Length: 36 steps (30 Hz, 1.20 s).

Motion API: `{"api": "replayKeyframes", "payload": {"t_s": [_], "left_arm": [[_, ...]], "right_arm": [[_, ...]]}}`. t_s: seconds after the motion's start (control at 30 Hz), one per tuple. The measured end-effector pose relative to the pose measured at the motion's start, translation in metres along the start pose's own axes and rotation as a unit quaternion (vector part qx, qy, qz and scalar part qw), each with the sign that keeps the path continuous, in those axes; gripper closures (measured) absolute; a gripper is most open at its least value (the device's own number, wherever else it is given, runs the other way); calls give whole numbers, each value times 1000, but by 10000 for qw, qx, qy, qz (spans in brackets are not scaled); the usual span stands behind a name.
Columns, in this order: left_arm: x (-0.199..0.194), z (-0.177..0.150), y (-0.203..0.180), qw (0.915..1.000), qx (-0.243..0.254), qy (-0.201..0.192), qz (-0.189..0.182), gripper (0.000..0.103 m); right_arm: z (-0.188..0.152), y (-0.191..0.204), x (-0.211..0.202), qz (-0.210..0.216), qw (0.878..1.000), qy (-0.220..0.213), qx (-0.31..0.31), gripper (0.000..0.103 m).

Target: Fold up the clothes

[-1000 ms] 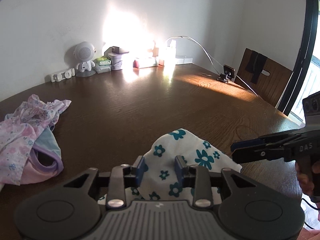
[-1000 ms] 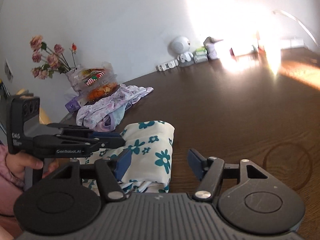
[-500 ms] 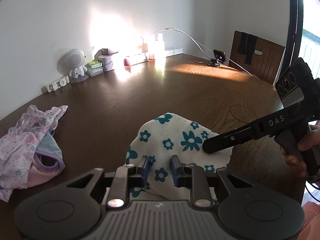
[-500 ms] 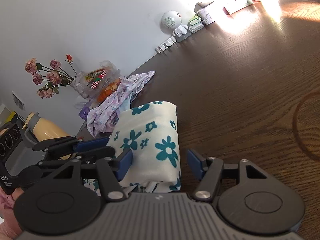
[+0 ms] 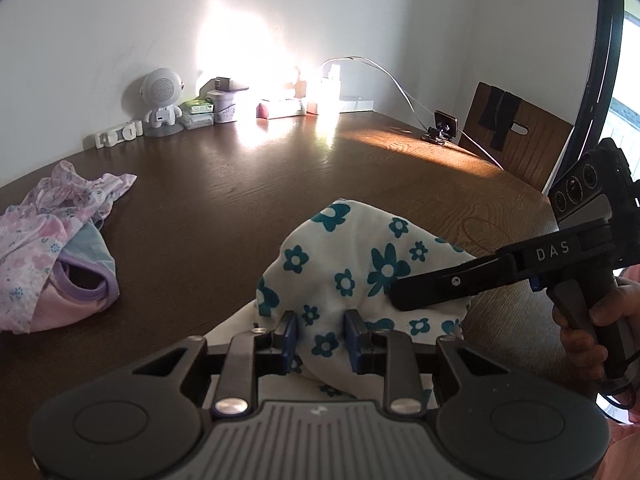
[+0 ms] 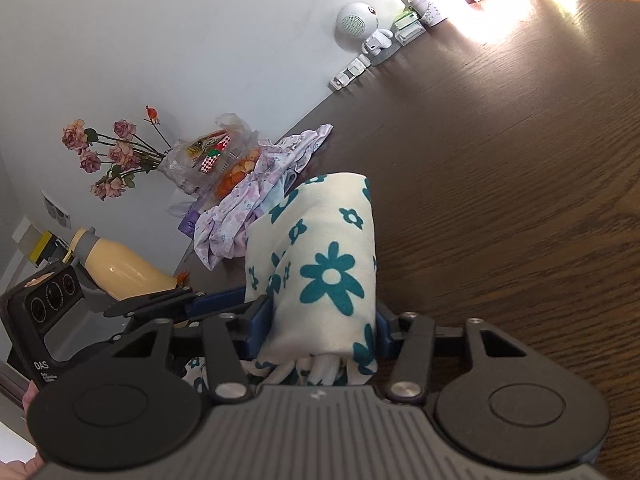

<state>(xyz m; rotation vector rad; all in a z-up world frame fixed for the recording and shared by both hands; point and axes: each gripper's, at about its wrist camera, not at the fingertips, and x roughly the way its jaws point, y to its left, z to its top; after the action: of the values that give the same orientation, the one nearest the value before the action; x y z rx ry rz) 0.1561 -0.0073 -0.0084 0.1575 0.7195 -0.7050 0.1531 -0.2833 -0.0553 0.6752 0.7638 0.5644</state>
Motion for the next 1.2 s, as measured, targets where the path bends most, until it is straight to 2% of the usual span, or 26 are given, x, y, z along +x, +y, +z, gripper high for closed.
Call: {"api": "replayKeyframes", "payload": {"t_s": [0.07,0.13,0.2,0.4,0.5,0.6,0.67,0.73,0.8,0.93,1.03,1.13,1.2], "left_arm": [[-2,4,-3,10000,17,-16,2,73],[-8,7,-6,10000,54,-41,-32,65],[-12,7,-8,9999,111,-51,-56,65],[1,-1,-1,9996,140,237,65,66],[17,-4,-3,9991,122,383,-159,68],[25,-4,-14,9986,248,402,-217,68],[26,-4,-18,9985,258,395,-261,68],[27,-5,-21,9986,271,373,-278,68],[26,-8,-20,9987,237,332,-309,68],[22,-13,-12,9984,19,236,-520,66],[12,-18,-6,9977,-69,251,-619,64],[-8,-25,1,9984,-89,237,-509,62],[-26,-31,8,9993,-22,233,-280,62]], "right_arm": [[1,7,-4,-75,9999,-56,-117,71],[5,21,-11,-372,9981,-111,-478,72],[9,35,-19,-685,9939,-165,-850,72],[32,61,-52,-1894,9605,-147,-2036,72],[39,66,-57,-2200,9484,-95,-2281,72],[40,76,-54,-2392,9376,-132,-2521,72],[36,90,-47,-2515,9245,-208,-2855,72],[27,106,-37,-2633,9066,-274,-3287,72],[10,124,-23,-2699,8802,-265,-3893,72],[-34,157,3,-2749,8108,-159,-5164,72],[-59,171,21,-2814,7634,-77,-5814,72],[-72,177,31,-2783,7355,17,-6177,72],[-79,179,36,-2722,7196,105,-6387,72]]}}
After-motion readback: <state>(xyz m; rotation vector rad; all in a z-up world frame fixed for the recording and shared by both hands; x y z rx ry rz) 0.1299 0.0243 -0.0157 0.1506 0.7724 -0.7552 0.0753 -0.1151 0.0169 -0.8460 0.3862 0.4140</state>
